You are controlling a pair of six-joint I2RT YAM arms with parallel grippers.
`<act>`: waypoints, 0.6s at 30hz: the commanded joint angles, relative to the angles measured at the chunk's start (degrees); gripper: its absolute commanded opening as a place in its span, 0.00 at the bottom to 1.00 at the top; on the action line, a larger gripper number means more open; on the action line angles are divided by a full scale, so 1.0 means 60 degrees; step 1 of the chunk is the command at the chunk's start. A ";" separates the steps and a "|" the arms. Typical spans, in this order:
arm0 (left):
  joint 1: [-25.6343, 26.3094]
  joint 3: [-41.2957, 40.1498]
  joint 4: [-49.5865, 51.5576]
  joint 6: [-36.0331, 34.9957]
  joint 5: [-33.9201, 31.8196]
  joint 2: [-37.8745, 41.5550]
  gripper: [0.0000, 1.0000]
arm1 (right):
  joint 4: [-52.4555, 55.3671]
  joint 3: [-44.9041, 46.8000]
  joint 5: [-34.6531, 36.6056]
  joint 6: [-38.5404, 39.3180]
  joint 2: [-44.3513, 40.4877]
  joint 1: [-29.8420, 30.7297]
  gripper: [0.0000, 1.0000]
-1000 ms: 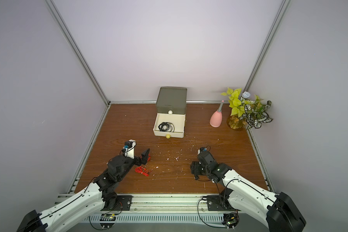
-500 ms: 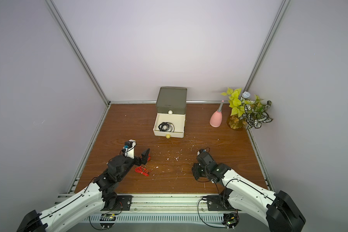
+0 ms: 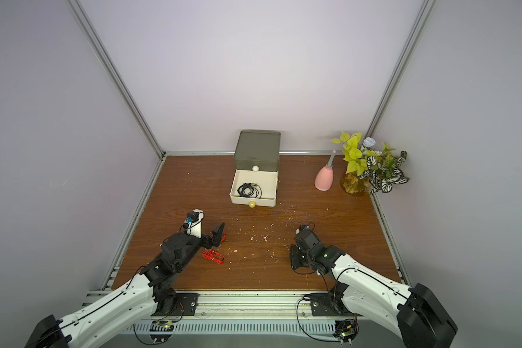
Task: Place the wired earphones into the drawer by color
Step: Pick up the wired earphones from the center of the board.
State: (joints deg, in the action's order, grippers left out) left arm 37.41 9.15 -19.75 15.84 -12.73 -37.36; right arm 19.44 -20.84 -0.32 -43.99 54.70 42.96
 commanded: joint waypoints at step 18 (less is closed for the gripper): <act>-0.0097 0.0028 -0.0211 -0.0143 -0.0028 0.0038 1.00 | -0.0114 -0.0001 0.0158 0.0094 -0.0060 0.0047 0.02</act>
State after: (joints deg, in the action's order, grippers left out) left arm 37.41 9.15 -19.75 15.84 -12.73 -37.36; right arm 18.17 -20.75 -0.25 -43.77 55.09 43.00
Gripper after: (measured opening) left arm 0.995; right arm 0.116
